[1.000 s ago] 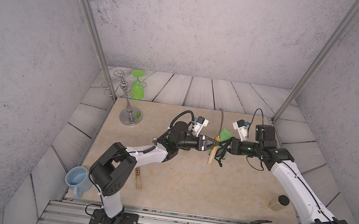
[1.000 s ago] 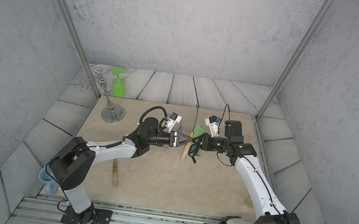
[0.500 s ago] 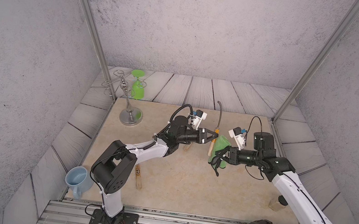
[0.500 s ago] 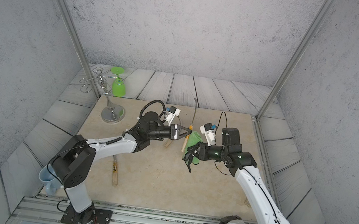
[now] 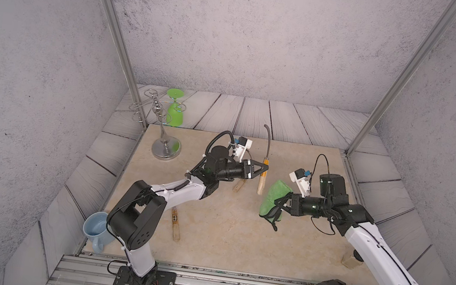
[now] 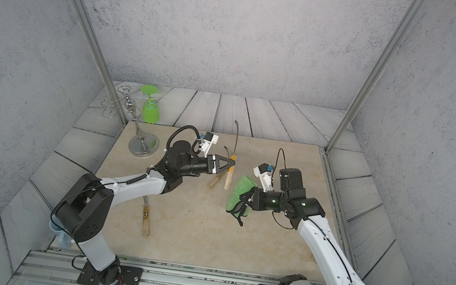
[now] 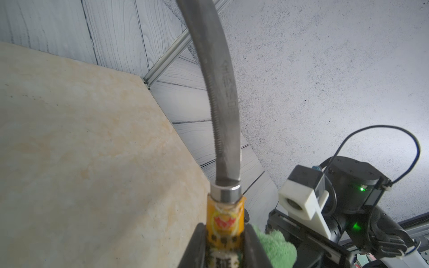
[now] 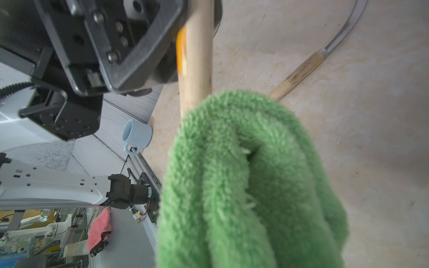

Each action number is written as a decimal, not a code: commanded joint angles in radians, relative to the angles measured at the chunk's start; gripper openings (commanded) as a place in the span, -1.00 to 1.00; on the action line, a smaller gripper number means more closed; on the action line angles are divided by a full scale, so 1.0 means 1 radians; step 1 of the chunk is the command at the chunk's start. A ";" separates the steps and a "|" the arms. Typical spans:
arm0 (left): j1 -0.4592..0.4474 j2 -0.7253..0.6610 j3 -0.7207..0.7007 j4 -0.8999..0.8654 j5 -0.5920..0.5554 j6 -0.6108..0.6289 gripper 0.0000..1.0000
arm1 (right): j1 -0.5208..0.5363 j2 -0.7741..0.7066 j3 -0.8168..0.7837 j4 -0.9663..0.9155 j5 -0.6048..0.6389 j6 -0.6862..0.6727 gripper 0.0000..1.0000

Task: Wipe small sickles with rags
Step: Wipe the small sickle.

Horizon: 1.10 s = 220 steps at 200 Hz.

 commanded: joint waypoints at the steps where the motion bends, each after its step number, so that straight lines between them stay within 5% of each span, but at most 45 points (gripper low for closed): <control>1: 0.001 -0.077 -0.060 0.064 0.030 -0.006 -1.00 | -0.017 0.045 0.075 0.002 0.059 -0.021 -0.75; 92: -0.021 -0.083 -0.124 0.203 0.091 -0.099 -1.00 | -0.032 0.223 0.306 0.030 -0.104 -0.045 -0.84; 220: -0.027 0.008 0.000 0.288 0.100 -0.174 -1.00 | 0.023 0.221 0.282 -0.002 -0.178 -0.109 -0.85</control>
